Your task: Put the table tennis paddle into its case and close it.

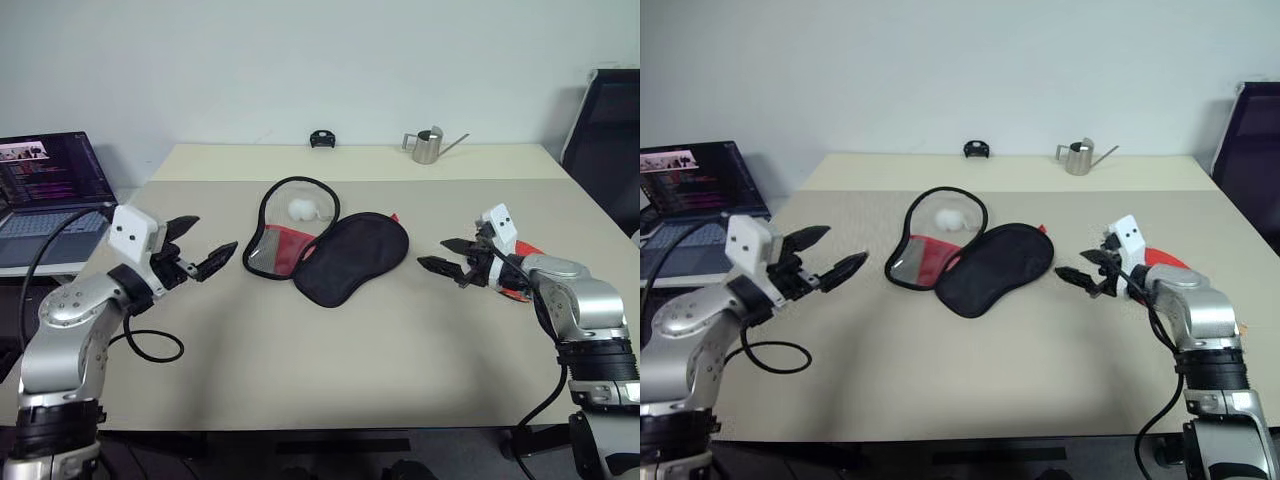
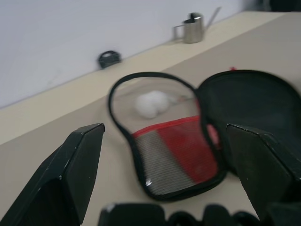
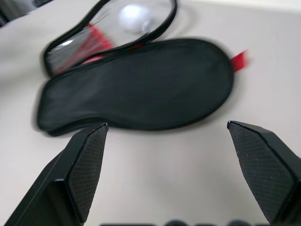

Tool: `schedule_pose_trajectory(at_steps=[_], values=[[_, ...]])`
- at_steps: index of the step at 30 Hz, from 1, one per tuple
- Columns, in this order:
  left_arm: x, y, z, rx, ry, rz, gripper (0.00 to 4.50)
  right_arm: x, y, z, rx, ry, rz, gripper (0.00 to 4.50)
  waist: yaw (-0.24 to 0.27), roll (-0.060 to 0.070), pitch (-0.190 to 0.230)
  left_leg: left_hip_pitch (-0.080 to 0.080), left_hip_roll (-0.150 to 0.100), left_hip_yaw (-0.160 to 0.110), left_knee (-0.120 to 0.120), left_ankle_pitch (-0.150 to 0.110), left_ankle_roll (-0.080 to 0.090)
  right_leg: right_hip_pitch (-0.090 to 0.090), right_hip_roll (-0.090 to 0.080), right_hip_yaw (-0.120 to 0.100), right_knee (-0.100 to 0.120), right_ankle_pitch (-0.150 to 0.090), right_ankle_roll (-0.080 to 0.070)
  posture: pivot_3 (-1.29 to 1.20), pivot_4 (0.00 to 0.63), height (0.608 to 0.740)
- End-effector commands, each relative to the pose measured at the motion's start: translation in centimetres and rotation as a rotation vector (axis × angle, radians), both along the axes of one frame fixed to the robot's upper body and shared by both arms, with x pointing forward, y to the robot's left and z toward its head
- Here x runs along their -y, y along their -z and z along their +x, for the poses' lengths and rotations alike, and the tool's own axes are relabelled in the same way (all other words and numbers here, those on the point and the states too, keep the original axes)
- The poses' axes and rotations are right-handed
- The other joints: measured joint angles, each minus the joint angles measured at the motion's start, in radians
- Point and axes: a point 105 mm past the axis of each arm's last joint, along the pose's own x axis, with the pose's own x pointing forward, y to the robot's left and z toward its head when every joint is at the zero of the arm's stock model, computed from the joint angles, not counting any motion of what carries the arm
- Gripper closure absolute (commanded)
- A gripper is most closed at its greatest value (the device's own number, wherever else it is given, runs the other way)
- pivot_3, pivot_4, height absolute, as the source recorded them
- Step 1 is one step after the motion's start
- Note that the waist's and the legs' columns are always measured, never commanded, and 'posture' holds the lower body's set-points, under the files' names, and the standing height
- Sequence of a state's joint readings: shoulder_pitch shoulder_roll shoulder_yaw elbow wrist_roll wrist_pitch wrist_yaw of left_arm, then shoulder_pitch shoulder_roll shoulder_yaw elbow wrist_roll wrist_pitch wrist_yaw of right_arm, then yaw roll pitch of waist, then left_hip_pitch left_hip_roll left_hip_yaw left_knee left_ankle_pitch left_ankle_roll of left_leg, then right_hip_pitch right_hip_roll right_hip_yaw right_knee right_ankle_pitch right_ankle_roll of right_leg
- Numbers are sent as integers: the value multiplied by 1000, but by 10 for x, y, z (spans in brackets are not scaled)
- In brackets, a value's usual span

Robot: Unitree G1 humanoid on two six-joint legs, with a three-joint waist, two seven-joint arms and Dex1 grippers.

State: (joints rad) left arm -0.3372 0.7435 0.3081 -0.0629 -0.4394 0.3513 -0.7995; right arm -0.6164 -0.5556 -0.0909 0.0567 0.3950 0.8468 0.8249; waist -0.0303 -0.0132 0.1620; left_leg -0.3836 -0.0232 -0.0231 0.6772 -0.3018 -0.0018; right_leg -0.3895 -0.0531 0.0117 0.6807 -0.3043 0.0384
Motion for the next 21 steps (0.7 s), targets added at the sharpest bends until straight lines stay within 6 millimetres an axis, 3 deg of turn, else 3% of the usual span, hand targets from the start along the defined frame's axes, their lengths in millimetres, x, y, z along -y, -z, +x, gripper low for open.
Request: schedule_pose_trajectory(at_steps=[1,7,11,21], values=[[4,-10,-1,3,65,10,0,-19,-11,-12,-31,-56,72,35,-2,0,0,0,0,0,0,0,0,0,0,0,0,0,0,0,150,740],[9,-14,-5,-51,169,-41,0,-49,12,-12,-101,-55,70,35,-2,0,0,0,0,0,0,0,0,0,0,0,0,0,0,0,150,740],[1,-22,-7,-58,191,-39,0,-66,37,-3,-210,29,68,35,-2,-1,0,0,0,0,0,0,0,-1,0,0,1,0,0,0,150,740],[-1,-23,-6,-60,208,-16,0,-102,49,8,-268,36,95,35,-2,-1,0,0,-1,0,0,0,0,-1,0,0,1,0,0,0,150,740]])
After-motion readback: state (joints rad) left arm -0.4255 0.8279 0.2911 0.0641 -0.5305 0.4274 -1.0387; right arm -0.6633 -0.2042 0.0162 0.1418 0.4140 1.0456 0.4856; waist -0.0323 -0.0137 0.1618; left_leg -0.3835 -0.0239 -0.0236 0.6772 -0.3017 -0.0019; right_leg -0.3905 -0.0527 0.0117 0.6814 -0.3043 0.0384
